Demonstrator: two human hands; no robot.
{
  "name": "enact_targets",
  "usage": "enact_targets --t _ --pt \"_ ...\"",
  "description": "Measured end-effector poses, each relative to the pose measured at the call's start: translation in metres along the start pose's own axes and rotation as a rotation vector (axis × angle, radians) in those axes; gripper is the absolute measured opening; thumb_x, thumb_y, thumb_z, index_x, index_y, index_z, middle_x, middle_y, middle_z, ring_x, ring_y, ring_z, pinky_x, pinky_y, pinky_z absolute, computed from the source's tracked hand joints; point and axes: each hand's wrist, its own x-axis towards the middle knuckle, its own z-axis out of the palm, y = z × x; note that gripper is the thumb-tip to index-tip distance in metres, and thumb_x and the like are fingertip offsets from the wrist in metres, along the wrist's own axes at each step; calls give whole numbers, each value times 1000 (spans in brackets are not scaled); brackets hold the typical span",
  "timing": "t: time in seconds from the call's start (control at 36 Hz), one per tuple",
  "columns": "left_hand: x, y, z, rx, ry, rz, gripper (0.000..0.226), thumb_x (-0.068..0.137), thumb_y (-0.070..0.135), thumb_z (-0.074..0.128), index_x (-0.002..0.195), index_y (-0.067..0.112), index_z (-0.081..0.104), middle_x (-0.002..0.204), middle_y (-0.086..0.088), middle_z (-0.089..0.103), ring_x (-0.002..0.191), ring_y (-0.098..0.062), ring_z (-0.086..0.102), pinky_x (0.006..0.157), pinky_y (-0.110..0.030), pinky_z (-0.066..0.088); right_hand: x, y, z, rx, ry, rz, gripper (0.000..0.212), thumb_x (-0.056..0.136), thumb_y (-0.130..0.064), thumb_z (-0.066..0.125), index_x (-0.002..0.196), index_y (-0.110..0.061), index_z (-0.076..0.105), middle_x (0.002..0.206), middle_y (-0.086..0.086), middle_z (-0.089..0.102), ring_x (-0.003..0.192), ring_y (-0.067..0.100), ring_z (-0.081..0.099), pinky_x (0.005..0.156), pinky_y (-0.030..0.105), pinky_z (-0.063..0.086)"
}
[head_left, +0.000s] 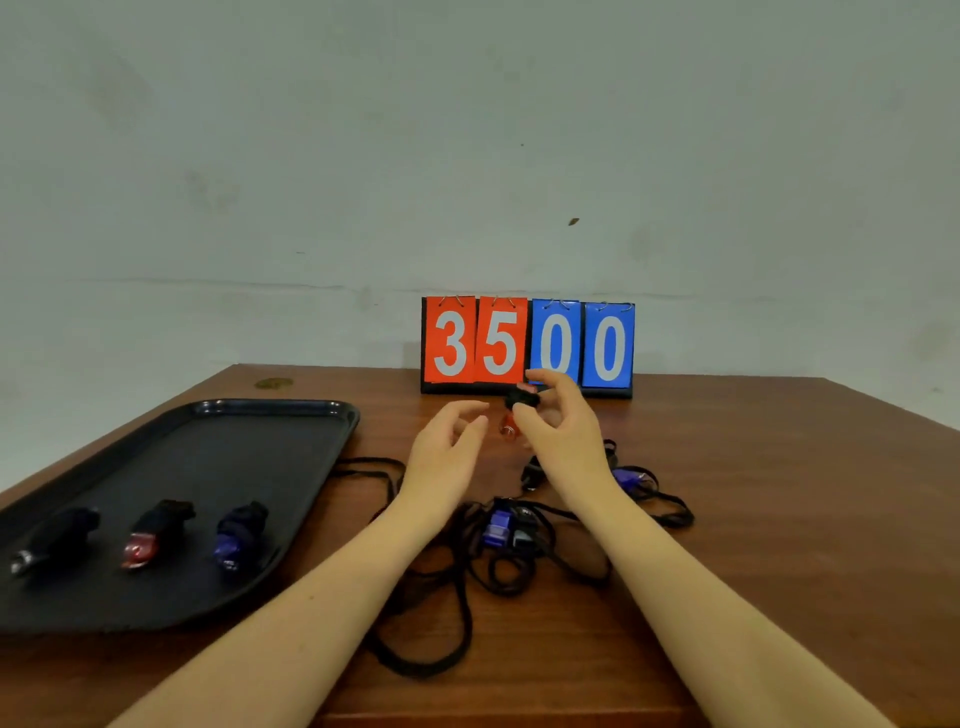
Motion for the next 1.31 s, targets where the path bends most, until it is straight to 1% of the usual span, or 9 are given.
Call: enact_targets --t 0.14,0.33,0.44,0.53,0.67,0.81,0.94,1.08,1.31 --pt "0 12 -2 164 87 152 21 98 24 48 117 31 56 103 14 56 90 3 52 71 -11 39 2 3 -6 -84 -29 -35 22 92 -20 59 114 -26 59 105 -11 63 94 0 60 79 15 48" --pt "-16 57 -34 218 -95 203 18 97 41 47 104 32 61 98 17 59 90 1 55 74 -16 41 -11 -1 -10 -175 -75 -34 16 89 -27 65 105 -26 68 89 -9 69 78 9 68 75 37 59" --pt "-35 58 -96 495 -144 219 22 93 48 49 104 35 62 103 15 59 94 0 54 80 -17 43 -17 -24 -4 -135 -128 -22 25 86 -29 69 110 -22 67 89 -2 71 72 10 70 67 25 58" --pt "-42 48 -155 628 -104 162 19 93 47 50 101 36 62 101 15 60 92 1 55 79 -17 43 -21 -44 12 11 -203 59 31 86 -23 69 116 -15 64 89 5 73 74 15 71 60 20 55" --pt "-46 21 -249 647 42 -37 27 96 42 50 99 22 68 99 9 63 94 -8 56 79 -26 38 -39 -70 61 222 -331 208 28 88 -19 68 115 -13 63 92 7 74 78 16 72 64 22 55" --pt "-58 -17 -324 693 191 -183 52 78 64 42 100 23 67 104 4 67 97 -16 60 78 -30 43 -48 -87 124 255 -420 246 27 89 -18 66 115 -12 63 96 10 73 79 18 71 60 22 52" --pt "-71 -50 -349 567 257 -356 36 97 33 47 122 12 63 131 -8 59 118 -24 53 87 -28 36 -41 -98 186 198 -442 271 23 88 -22 68 109 -13 67 96 7 73 76 13 67 59 19 49" --pt "-76 -68 -355 603 196 -307 31 98 16 44 118 16 68 129 -1 62 119 -20 55 95 -29 41 -32 -104 244 11 -505 215 10 86 -29 69 89 -19 72 92 9 66 71 12 51 59 22 43" --pt "-75 -75 -359 574 179 -262 36 94 12 42 108 22 73 117 3 69 107 -16 60 92 -30 47 -25 -104 304 -401 -767 83 27 93 -22 61 111 -5 70 105 9 68 82 15 56 63 22 46"
